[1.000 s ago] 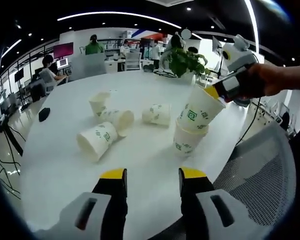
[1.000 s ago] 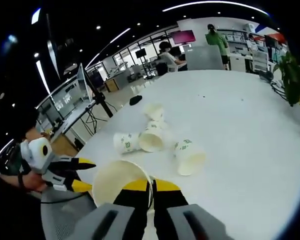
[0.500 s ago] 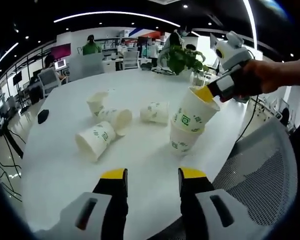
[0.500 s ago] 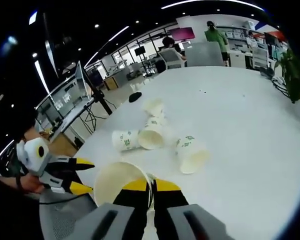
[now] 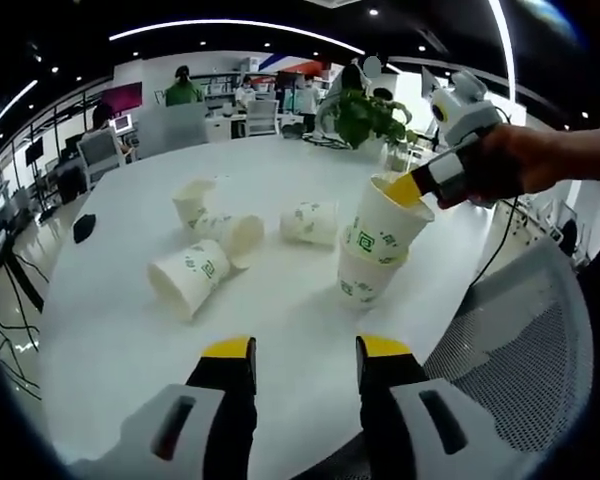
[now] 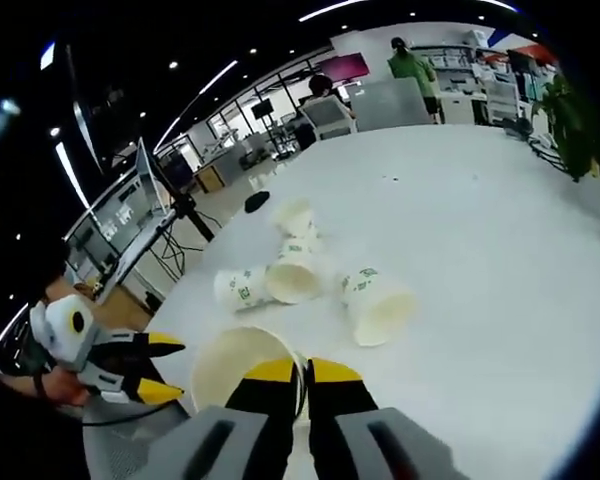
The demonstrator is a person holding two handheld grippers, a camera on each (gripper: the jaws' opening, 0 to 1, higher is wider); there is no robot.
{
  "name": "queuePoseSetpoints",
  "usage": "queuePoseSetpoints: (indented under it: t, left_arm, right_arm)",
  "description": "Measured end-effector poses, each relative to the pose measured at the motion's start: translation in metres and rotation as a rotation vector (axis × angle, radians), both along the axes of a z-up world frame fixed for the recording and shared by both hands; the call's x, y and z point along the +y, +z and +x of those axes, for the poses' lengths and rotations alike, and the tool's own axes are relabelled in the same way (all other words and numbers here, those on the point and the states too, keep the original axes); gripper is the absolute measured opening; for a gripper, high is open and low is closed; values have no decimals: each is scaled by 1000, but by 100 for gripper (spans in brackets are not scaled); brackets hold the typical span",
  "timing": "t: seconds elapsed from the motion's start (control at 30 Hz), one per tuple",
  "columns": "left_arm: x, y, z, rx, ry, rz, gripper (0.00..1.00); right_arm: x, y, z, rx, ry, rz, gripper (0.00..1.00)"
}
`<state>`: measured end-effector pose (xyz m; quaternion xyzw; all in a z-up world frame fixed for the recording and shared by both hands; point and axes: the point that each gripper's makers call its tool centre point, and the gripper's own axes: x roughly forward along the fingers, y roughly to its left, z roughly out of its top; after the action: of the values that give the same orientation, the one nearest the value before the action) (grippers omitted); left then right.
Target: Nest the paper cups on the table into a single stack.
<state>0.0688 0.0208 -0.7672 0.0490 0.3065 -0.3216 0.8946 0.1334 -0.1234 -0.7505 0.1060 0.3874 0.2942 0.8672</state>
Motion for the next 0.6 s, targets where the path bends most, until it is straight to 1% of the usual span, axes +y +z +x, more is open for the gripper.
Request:
queuePoseSetpoints:
  t: [0.17, 0.23, 0.4, 0.6]
  left_arm:
    - [-2, -1, -1, 3, -3, -6, 39]
    - [0, -3, 0, 1, -5, 1, 38]
    - [1, -5, 2, 0, -7, 7, 38]
    - [-2, -3, 0, -4, -19, 1, 38]
  right_arm:
    - [2, 1, -3, -1, 3, 5, 0]
    - [3, 3, -6, -2, -1, 10, 0]
    - [-2, 2, -11, -4, -18, 17, 1]
    - [-12, -1, -18, 2, -44, 26, 0]
